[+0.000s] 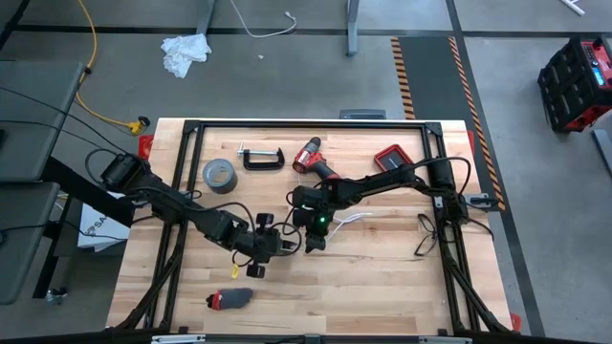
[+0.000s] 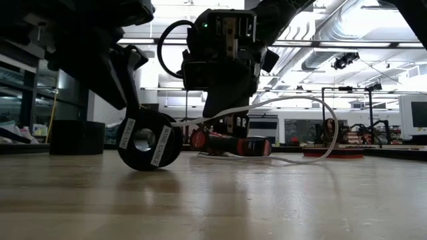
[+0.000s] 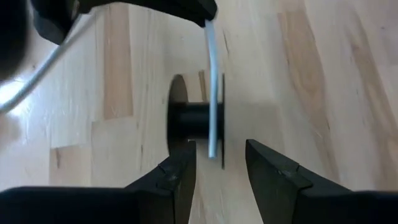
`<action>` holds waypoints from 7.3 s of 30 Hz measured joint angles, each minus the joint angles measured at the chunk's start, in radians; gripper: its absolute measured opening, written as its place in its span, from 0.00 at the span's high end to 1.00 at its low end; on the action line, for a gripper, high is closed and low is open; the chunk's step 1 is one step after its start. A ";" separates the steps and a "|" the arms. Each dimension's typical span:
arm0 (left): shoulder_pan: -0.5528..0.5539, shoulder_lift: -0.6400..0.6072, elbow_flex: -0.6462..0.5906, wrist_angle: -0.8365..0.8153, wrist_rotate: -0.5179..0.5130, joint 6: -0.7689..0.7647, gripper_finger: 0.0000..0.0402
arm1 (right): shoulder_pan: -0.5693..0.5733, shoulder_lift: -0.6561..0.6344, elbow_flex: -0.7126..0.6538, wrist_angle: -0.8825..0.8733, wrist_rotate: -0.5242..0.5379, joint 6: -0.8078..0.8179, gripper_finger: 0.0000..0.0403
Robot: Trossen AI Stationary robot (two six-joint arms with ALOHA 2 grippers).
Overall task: Coil cords
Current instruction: Coil the white cable wire into the black spool
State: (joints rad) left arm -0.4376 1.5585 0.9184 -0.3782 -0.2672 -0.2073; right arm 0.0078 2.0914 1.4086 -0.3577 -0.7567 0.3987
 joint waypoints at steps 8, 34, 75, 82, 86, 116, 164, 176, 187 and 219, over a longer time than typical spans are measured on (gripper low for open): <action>0.031 0.027 0.000 0.067 0.031 0.000 0.67 | 0.000 0.000 0.000 0.000 0.000 -0.007 1.00; 0.032 0.082 0.000 0.145 0.028 -0.066 0.67 | 0.000 -0.061 0.000 -0.190 0.020 -0.115 1.00; 0.098 0.081 0.000 0.346 0.022 0.106 0.67 | 0.073 -0.228 0.000 -0.712 0.408 -0.189 1.00; 0.099 0.081 0.000 0.399 0.038 0.123 0.67 | 0.101 -0.228 0.000 -0.696 0.417 -0.246 1.00; 0.099 0.081 0.000 0.451 0.078 0.173 0.67 | 0.099 -0.227 0.000 -0.664 0.422 -0.250 1.00; 0.119 0.255 0.085 0.538 0.060 0.097 0.67 | 0.112 -0.227 0.000 -0.651 0.460 -0.333 1.00; 0.129 0.347 0.186 0.396 -0.049 0.026 0.67 | 0.112 -0.226 0.000 -0.643 0.459 -0.310 1.00; 0.128 0.348 0.187 0.399 -0.057 0.025 0.67 | 0.112 -0.226 0.000 -0.639 0.459 -0.302 1.00; 0.129 0.361 0.187 0.379 -0.011 0.025 0.67 | 0.111 -0.226 0.000 -0.640 0.459 -0.302 1.00; 0.130 0.352 0.228 0.368 -0.055 0.132 0.67 | 0.120 -0.226 0.000 -0.657 0.432 -0.118 1.00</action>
State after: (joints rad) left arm -0.3080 1.9102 1.1461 -0.0101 -0.3227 -0.0749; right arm 0.1281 1.8656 1.4086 -1.0145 -0.3246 0.2806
